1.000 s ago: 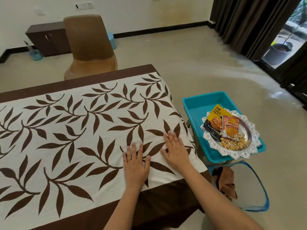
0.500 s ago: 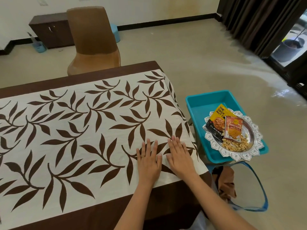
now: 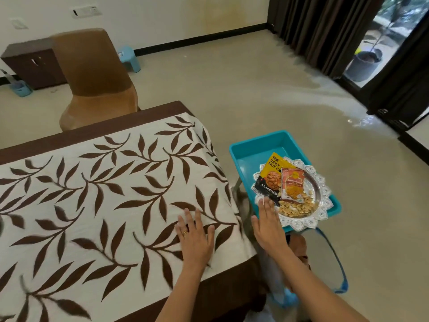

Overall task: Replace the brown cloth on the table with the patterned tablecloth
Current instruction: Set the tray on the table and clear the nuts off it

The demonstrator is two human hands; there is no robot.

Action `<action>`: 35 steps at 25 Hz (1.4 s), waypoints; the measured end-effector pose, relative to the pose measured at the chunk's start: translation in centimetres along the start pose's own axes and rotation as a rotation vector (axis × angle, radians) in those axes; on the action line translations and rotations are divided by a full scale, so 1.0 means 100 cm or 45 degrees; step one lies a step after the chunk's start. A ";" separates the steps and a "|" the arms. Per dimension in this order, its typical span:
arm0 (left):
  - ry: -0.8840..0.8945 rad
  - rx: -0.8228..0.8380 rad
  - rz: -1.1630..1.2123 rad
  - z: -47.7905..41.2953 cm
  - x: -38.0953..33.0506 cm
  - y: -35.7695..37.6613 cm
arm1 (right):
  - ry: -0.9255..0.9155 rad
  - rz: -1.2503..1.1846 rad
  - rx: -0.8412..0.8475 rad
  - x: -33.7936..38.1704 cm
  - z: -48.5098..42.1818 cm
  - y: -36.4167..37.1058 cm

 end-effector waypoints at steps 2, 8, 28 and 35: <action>0.153 0.027 0.047 -0.017 -0.051 0.003 | 0.085 -0.034 -0.062 -0.036 -0.012 -0.027; 0.338 0.310 0.484 -0.064 -0.193 0.057 | 0.417 -0.034 -0.086 -0.153 -0.040 -0.060; -0.279 0.416 0.575 -0.126 -0.204 0.144 | 0.582 -0.532 -0.279 -0.247 -0.074 -0.029; -0.138 0.276 0.657 -0.130 -0.218 0.053 | 0.459 -0.488 -0.404 -0.201 -0.086 -0.108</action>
Point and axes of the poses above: each hand's wrist, its own z-axis away from the middle knuckle, its own y-axis out of the palm, x = y × z, the point moved 6 cm from there along -z, towards the middle knuckle, and after that the axes turned 1 degree about -x, right-handed, at the moved point
